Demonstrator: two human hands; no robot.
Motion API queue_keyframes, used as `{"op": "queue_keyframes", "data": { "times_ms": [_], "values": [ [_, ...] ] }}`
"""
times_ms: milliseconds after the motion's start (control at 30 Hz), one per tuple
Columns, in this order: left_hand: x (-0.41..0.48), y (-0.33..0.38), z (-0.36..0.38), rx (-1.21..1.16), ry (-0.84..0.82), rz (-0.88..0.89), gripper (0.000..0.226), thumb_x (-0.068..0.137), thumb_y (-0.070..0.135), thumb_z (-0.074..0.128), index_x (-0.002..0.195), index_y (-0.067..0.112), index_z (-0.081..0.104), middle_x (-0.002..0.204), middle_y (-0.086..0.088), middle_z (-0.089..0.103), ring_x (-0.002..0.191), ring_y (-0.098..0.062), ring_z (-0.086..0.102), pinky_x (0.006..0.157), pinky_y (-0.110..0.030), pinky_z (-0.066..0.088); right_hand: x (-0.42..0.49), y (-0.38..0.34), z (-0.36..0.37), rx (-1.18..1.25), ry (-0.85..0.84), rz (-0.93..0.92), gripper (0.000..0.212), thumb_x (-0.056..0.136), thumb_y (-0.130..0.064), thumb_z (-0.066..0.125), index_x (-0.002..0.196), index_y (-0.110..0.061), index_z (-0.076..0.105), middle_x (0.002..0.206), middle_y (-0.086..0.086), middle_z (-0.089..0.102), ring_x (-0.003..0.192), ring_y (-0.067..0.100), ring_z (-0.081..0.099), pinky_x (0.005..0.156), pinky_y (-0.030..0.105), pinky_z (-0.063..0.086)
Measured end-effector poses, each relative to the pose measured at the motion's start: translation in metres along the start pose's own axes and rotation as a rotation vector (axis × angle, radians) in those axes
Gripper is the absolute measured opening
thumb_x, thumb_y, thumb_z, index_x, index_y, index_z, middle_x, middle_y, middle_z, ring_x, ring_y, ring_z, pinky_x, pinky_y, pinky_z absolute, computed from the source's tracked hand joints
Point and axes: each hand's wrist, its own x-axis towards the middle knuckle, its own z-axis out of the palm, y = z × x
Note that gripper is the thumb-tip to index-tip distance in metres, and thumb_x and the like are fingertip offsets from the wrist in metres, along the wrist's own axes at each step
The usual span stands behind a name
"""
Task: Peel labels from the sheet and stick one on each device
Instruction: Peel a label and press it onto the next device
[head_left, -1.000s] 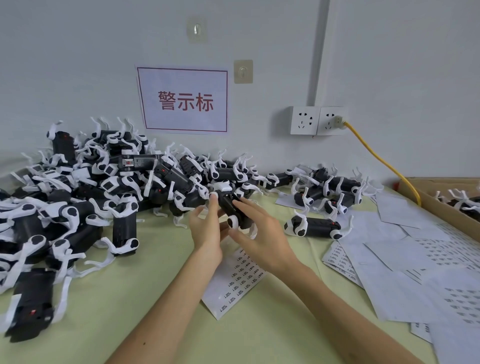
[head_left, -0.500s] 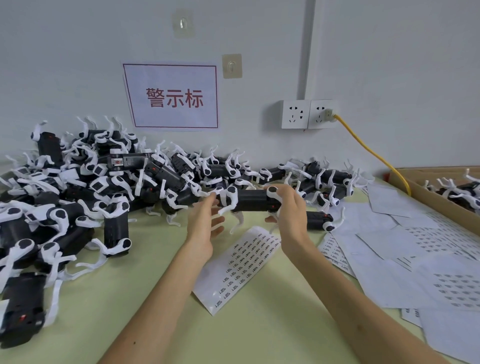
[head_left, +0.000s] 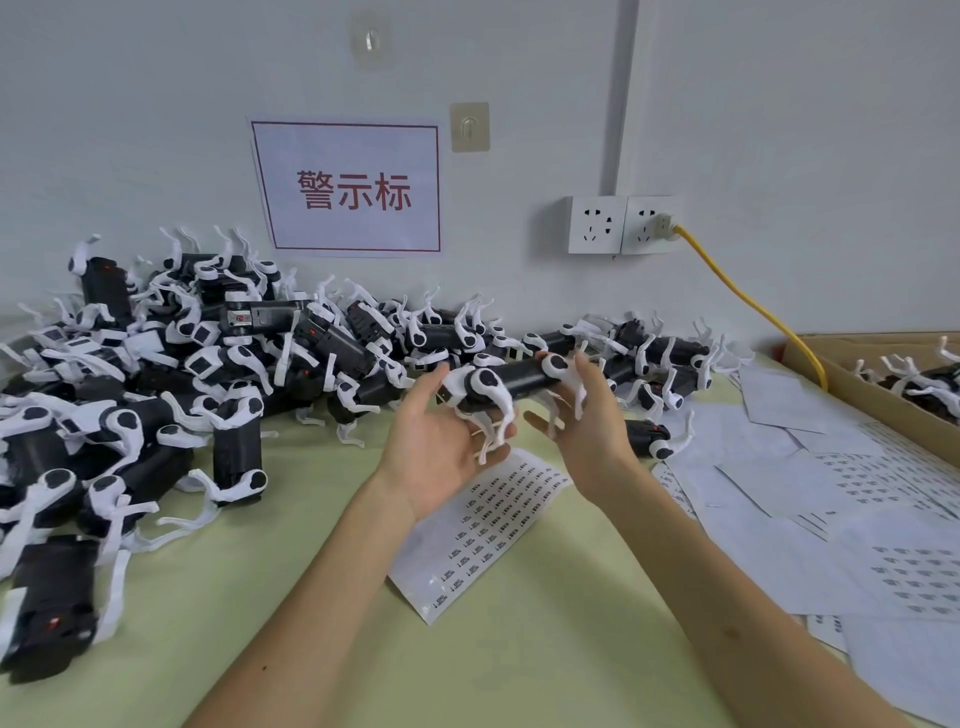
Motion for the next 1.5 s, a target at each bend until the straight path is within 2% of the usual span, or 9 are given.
{"op": "queue_keyframes", "data": {
  "times_ms": [100, 267, 567, 700, 800, 900, 1000, 1267, 1500],
  "values": [
    [0.000, 0.002, 0.004, 0.005, 0.007, 0.097, 0.040, 0.082, 0.043, 0.068, 0.107, 0.013, 0.077, 0.110, -0.012, 0.071, 0.094, -0.023, 0.070, 0.078, -0.035, 0.049, 0.005, 0.001, -0.005, -0.206, 0.009, -0.028, 0.035, 0.107, -0.032, 0.043, 0.126, -0.013, 0.066, 0.113, 0.000, 0.076, 0.113, 0.018, 0.067, 0.092, 0.036, 0.053],
    [0.002, 0.004, -0.004, 0.018, 0.107, 0.171, 0.021, 0.078, 0.023, 0.071, 0.097, 0.013, 0.070, 0.110, -0.005, 0.074, 0.111, -0.021, 0.068, 0.091, -0.037, 0.050, 0.009, 0.010, -0.020, -1.426, -0.166, -0.262, 0.022, 0.101, -0.027, 0.057, 0.118, -0.027, 0.070, 0.123, -0.007, 0.067, 0.119, 0.017, 0.058, 0.112, 0.040, 0.033],
    [0.002, 0.007, -0.008, -0.158, 0.169, 0.173, 0.017, 0.081, 0.030, 0.070, 0.081, 0.019, 0.082, 0.095, 0.000, 0.075, 0.099, -0.016, 0.067, 0.095, -0.036, 0.051, 0.012, 0.015, -0.026, -1.836, -0.392, -0.125, 0.058, 0.096, -0.056, 0.056, 0.147, -0.030, 0.049, 0.154, 0.000, 0.044, 0.146, 0.027, 0.033, 0.124, 0.053, 0.000],
    [0.003, 0.007, -0.009, -0.166, 0.200, 0.174, 0.021, 0.079, 0.023, 0.073, 0.096, 0.012, 0.067, 0.092, -0.003, 0.068, 0.090, -0.018, 0.061, 0.094, -0.037, 0.048, 0.009, 0.016, -0.025, -1.817, -0.389, -0.136, 0.046, 0.093, -0.052, 0.063, 0.134, -0.032, 0.057, 0.141, -0.001, 0.054, 0.137, 0.025, 0.044, 0.124, 0.054, -0.002],
    [0.003, 0.005, -0.008, -0.093, 0.220, 0.179, 0.027, 0.073, 0.023, 0.074, 0.093, 0.010, 0.064, 0.085, -0.007, 0.060, 0.075, -0.019, 0.056, 0.078, -0.034, 0.047, 0.008, 0.015, -0.023, -1.743, -0.397, -0.176, 0.032, 0.090, -0.043, 0.071, 0.119, -0.032, 0.062, 0.127, -0.005, 0.060, 0.122, 0.020, 0.054, 0.122, 0.047, 0.011],
    [0.005, 0.004, -0.006, -0.017, 0.307, 0.185, 0.021, 0.086, 0.031, 0.062, 0.087, 0.011, 0.066, 0.075, -0.007, 0.059, 0.060, -0.019, 0.050, 0.061, -0.031, 0.039, 0.006, 0.014, -0.022, -1.497, -0.375, -0.200, 0.027, 0.085, -0.013, 0.073, 0.100, -0.033, 0.064, 0.101, -0.012, 0.066, 0.095, 0.013, 0.064, 0.095, 0.033, 0.049],
    [0.005, 0.008, -0.006, 0.023, 0.345, 0.200, 0.027, 0.086, 0.039, 0.062, 0.078, 0.014, 0.064, 0.068, -0.006, 0.058, 0.052, -0.017, 0.046, 0.052, -0.027, 0.032, 0.006, 0.011, -0.022, -1.348, -0.282, -0.260, 0.036, 0.083, 0.003, 0.065, 0.089, -0.033, 0.066, 0.083, -0.012, 0.069, 0.075, 0.009, 0.064, 0.071, 0.026, 0.054],
    [0.001, 0.011, -0.003, 0.059, 0.312, 0.203, 0.019, 0.083, 0.039, 0.074, 0.073, 0.023, 0.078, 0.081, 0.002, 0.072, 0.069, -0.013, 0.060, 0.052, -0.023, 0.037, 0.011, 0.009, -0.027, -1.489, -0.446, -0.144, 0.025, 0.086, -0.040, 0.077, 0.110, -0.033, 0.069, 0.104, -0.009, 0.059, 0.094, 0.011, 0.058, 0.083, 0.029, 0.048],
    [0.000, 0.009, -0.003, 0.204, 0.295, 0.177, 0.026, 0.085, 0.043, 0.071, 0.068, 0.024, 0.074, 0.081, 0.005, 0.073, 0.069, -0.010, 0.067, 0.059, -0.023, 0.047, 0.008, 0.014, -0.026, -1.550, -0.513, -0.134, 0.015, 0.083, -0.034, 0.081, 0.089, -0.034, 0.067, 0.106, -0.008, 0.053, 0.105, 0.012, 0.052, 0.086, 0.030, 0.043]
  ]
}}
